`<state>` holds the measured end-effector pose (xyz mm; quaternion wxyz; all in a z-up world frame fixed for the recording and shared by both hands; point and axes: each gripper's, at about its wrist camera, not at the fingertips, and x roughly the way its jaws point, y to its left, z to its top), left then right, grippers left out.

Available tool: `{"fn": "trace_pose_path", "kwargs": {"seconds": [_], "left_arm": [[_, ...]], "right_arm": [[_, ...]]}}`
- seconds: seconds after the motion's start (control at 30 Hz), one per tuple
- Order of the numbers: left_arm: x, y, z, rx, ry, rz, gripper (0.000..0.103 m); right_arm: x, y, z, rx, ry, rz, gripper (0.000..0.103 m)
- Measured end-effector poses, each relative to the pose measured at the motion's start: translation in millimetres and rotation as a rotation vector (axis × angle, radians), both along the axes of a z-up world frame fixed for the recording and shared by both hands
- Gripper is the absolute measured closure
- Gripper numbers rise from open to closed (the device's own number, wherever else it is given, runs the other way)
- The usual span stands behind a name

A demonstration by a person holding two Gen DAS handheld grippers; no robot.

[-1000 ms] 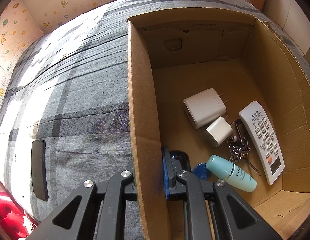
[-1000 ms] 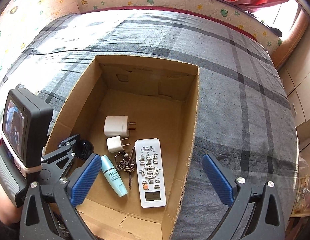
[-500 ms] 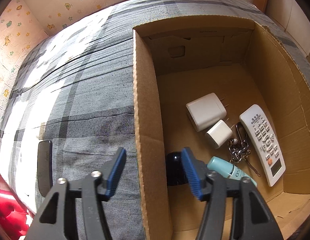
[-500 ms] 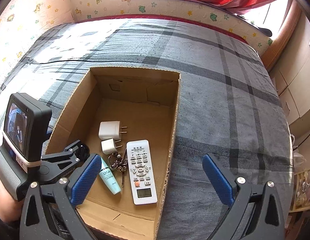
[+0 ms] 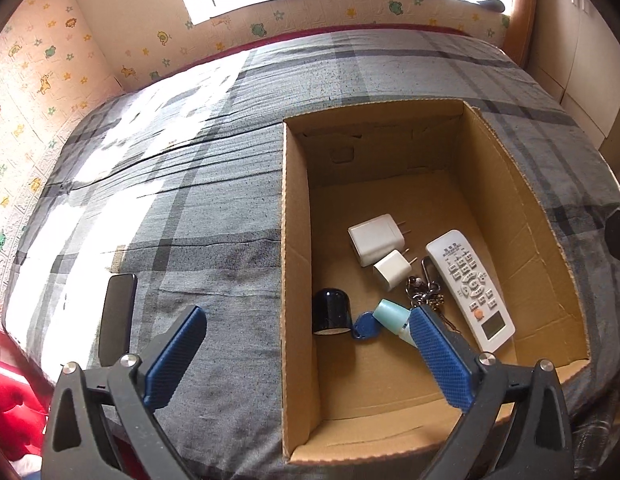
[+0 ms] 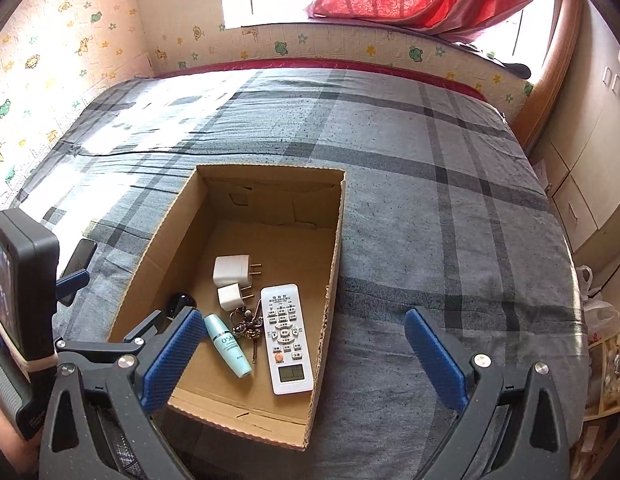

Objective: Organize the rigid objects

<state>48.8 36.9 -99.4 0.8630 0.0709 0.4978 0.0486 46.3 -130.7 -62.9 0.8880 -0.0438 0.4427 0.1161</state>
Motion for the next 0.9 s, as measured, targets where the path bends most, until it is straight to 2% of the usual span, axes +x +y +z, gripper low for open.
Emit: {"fn": "trace_pose_path", "kwargs": {"seconds": [0.2,0.57,0.73,0.9], "left_arm": [[-31.0,-8.7,29.2,-0.02,-0.073,0.024,0.0],[-72.6,-18.9,61.5,0.008,-0.139,0.053,0.0],[-87.0,-22.1,67.3,-0.056,-0.142,0.045,0.0],[-100.7,-31.2,69.3,-0.071,-0.147,0.026,0.0]], "right_arm": [[-23.6,-9.8,19.0,0.014,-0.043,-0.016,0.0],[-63.4,-23.8,39.8,0.043,-0.101,-0.049,0.0],[-76.1,-24.4,39.2,0.038,-0.099,-0.048,0.0],[-89.2,-26.3,35.8,0.029,-0.105,-0.054,0.0]]}}
